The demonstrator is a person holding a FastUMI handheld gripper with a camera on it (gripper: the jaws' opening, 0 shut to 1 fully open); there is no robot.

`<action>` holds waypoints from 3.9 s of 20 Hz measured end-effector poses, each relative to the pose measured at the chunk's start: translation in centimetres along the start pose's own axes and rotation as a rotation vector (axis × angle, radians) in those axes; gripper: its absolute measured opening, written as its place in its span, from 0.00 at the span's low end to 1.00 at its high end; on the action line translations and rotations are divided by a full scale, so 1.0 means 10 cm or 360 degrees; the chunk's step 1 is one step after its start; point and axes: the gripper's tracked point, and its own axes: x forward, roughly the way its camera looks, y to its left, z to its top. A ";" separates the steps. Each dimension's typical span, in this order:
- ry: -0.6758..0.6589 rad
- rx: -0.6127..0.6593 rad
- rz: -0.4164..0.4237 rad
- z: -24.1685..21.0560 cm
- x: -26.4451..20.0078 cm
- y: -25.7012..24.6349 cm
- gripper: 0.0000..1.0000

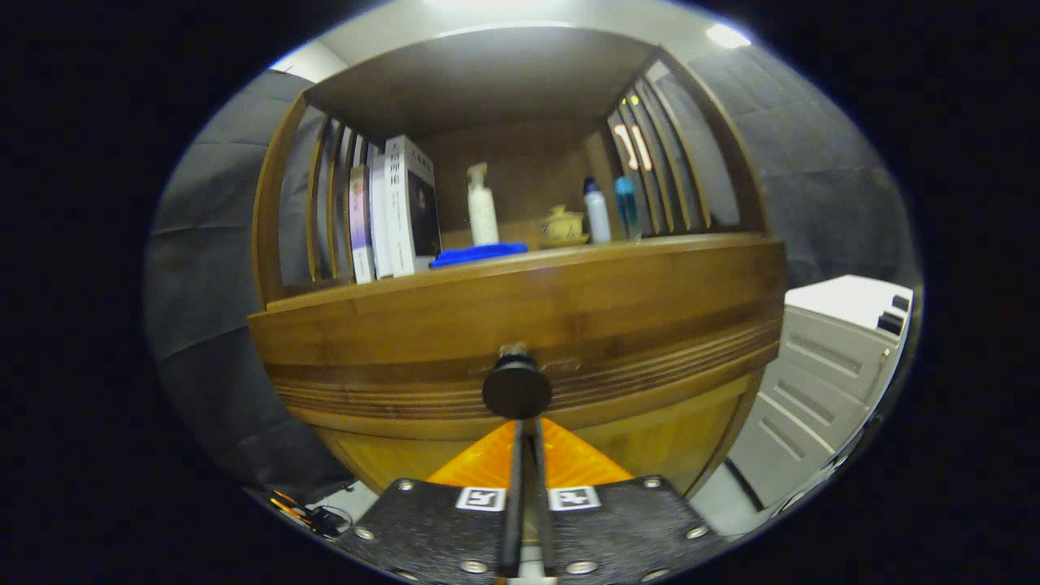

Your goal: Pull open the drawer, take out the items inside it, and place them on the countertop above the cabinet.

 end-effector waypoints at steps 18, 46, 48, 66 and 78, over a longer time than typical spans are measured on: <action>-0.0129 0.0111 0.0080 0.37 0.28 0.15 0.47; 0.0009 -0.0059 0.0013 0.03 -0.84 0.06 0.30; 0.0029 -0.0048 0.0031 -0.06 -0.98 0.07 0.30; -0.0148 -0.0084 -0.0014 1.24 -1.28 0.12 0.94; 0.0604 -0.0211 -0.0203 0.83 -0.08 0.34 0.95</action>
